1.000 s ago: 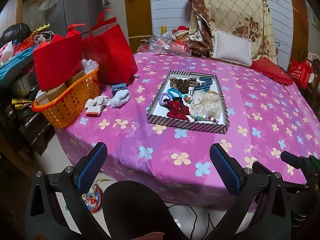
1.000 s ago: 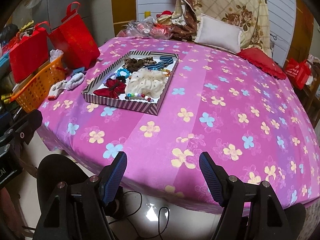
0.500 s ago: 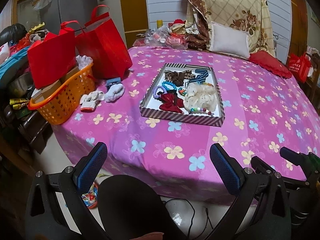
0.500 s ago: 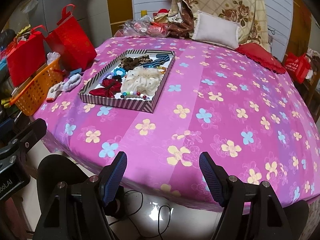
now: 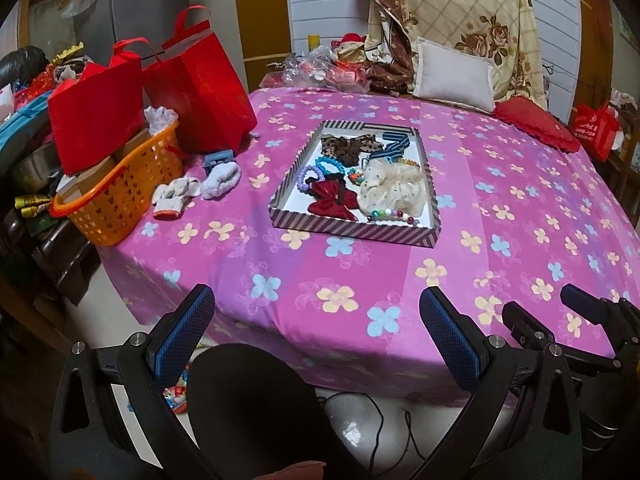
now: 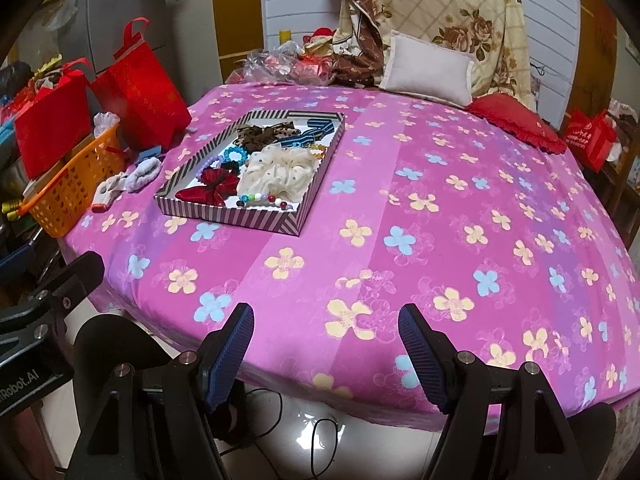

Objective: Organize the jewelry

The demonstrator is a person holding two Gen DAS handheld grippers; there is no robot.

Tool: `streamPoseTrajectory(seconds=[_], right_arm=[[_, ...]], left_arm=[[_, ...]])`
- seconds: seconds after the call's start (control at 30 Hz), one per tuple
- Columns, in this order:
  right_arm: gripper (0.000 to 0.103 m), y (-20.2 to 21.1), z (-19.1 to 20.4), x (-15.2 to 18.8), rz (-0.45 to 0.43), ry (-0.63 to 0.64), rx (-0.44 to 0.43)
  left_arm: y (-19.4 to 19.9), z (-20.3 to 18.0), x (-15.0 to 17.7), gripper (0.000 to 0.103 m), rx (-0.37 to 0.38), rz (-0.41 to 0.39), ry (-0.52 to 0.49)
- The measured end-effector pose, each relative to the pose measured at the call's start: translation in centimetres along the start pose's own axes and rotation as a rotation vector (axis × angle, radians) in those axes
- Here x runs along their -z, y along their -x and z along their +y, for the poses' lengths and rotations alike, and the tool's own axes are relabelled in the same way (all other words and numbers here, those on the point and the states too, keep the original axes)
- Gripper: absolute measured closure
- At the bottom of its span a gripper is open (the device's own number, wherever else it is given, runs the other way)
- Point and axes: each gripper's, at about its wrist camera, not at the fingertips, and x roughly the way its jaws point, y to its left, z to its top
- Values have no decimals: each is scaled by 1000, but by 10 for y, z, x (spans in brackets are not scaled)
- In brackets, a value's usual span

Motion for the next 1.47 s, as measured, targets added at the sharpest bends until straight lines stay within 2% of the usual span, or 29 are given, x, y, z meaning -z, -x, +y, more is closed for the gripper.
streamPoseTrajectory(seconds=[0.93,1.27,1.47], right_arm=[[30,2,5,-1,-32,44,11],[30,-16,5,-14,-21,58,-4],[30,-27,-4,-10,4,50,-15]], left_arm=[[-17,3,3,0,31,55,19],[-21,3,1,0,1,50,22],[-25,-4,-3,0,-22,58,9]])
